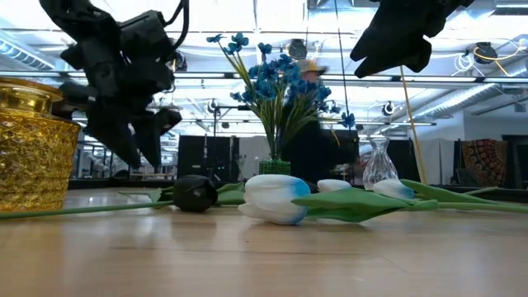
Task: Sort flowers into vase by color
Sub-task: Put the bottom black tulip into the transparent vase
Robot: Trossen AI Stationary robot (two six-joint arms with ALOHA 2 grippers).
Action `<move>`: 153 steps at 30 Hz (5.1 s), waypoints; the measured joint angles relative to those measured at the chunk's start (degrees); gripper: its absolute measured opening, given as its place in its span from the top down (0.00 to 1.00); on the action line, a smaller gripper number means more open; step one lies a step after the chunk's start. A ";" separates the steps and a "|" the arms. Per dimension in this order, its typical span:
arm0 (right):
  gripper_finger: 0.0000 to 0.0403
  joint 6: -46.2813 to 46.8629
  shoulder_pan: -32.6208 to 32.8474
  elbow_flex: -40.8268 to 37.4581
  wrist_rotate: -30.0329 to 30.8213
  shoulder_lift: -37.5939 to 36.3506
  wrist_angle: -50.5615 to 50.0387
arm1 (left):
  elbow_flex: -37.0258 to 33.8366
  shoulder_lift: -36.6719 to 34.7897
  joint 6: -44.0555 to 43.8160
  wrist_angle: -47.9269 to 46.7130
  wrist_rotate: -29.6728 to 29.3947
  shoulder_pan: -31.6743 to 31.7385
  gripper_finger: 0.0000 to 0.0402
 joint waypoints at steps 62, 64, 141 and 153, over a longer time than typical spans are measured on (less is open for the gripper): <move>0.52 -1.48 0.00 -0.02 2.90 0.13 1.78 | 18.78 -5.68 -7.52 4.65 -12.89 -14.22 0.97; 0.52 -2.08 -0.02 -0.02 3.17 0.31 2.68 | 18.75 -5.68 -7.60 8.00 -12.88 -15.03 0.97; 0.52 -31.91 -3.69 0.02 -4.68 -8.61 15.78 | 25.94 20.81 -15.07 73.69 -13.27 -15.36 0.97; 0.52 -31.17 -0.85 0.02 -4.71 -11.58 12.55 | 29.15 25.06 -14.55 73.88 -13.37 -15.00 0.97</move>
